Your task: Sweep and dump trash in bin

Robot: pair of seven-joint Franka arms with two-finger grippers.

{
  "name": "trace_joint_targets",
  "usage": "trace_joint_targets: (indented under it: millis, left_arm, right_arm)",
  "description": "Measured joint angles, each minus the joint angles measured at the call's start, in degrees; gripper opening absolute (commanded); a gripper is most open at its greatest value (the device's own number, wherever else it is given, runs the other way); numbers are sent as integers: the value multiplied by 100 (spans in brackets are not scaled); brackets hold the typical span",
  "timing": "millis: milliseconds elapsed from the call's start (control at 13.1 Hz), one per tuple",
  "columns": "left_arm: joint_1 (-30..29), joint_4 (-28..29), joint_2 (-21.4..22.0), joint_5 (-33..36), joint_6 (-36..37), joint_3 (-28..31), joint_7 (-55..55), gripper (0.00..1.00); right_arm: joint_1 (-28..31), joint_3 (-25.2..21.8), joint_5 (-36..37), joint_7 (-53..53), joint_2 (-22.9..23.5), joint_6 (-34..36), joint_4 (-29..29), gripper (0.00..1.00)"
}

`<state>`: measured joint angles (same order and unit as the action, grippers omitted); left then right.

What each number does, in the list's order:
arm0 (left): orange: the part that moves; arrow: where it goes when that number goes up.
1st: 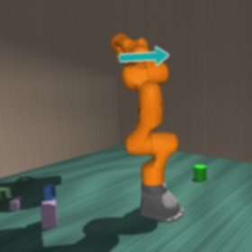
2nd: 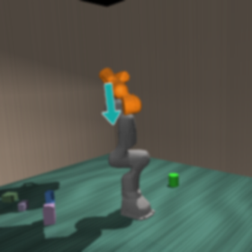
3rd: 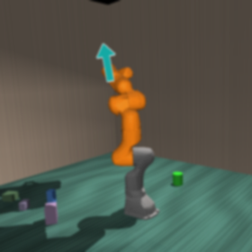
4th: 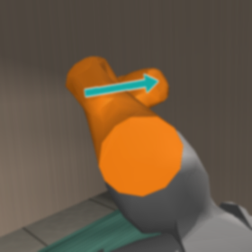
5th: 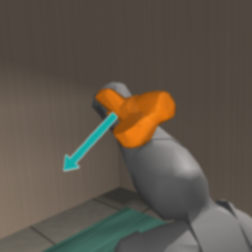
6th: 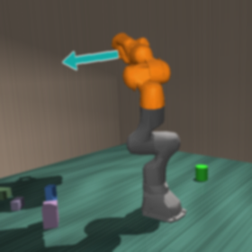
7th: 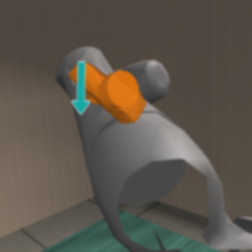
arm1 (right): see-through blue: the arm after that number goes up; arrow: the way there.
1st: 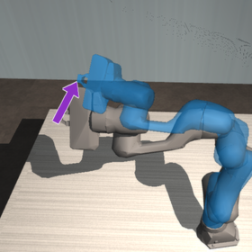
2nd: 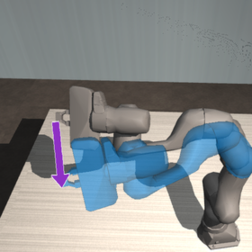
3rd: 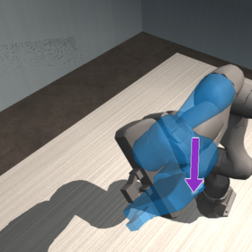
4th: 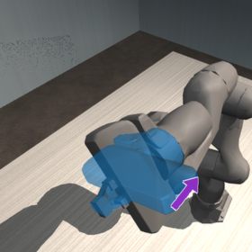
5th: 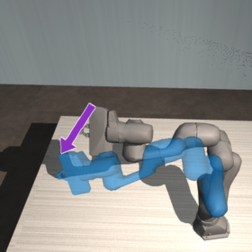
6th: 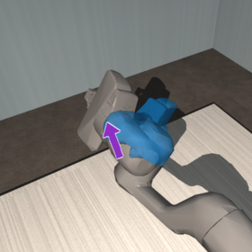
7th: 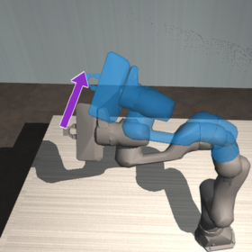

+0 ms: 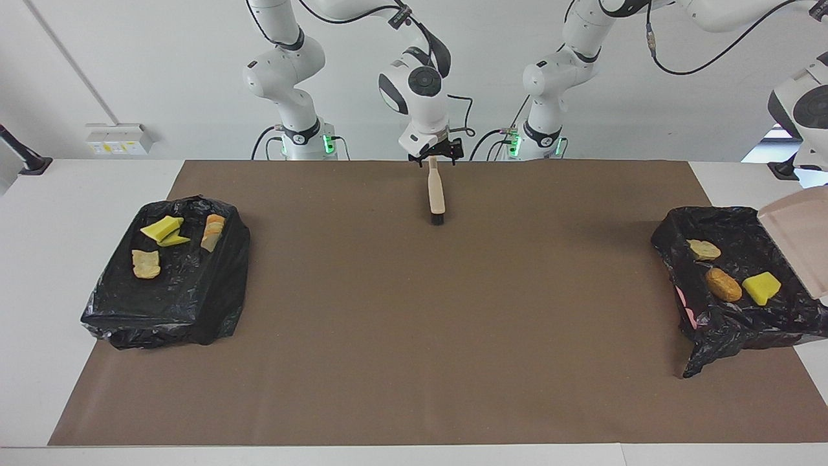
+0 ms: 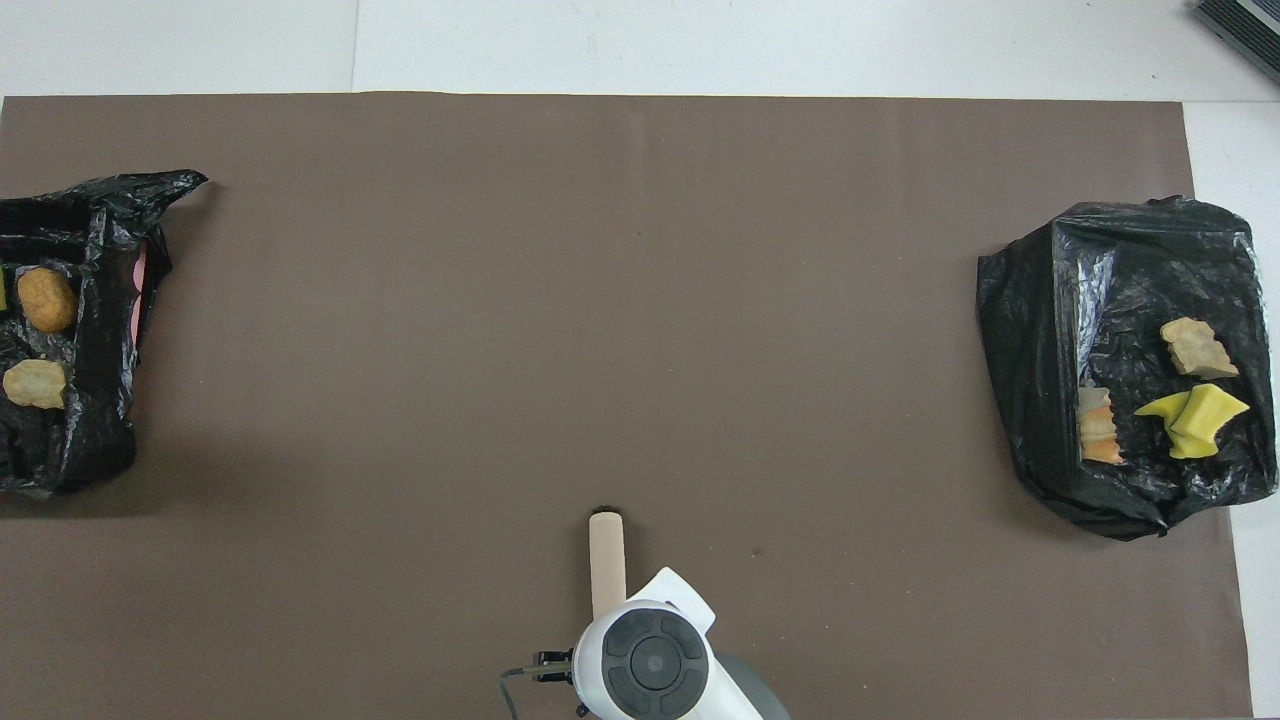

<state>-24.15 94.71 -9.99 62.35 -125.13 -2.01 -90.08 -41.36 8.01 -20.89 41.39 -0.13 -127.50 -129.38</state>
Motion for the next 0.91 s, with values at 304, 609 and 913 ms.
trace_joint_targets:
  millis: [304,609,913]
  left_arm:
    - [341,-13,133,-1334,259,-49,-118,0]
    - [747,-25,128,-2765,812,-58,13,0]
    - [1056,215,118,-3608,1211,-73,1227,0]
  right_arm:
    - [775,-45,636,-1,-3,26,317,100]
    - [1858,-60,1387,-320,-8,372,865,100]
    - [2938,-91,1684,-1383,-9,563,1182,100]
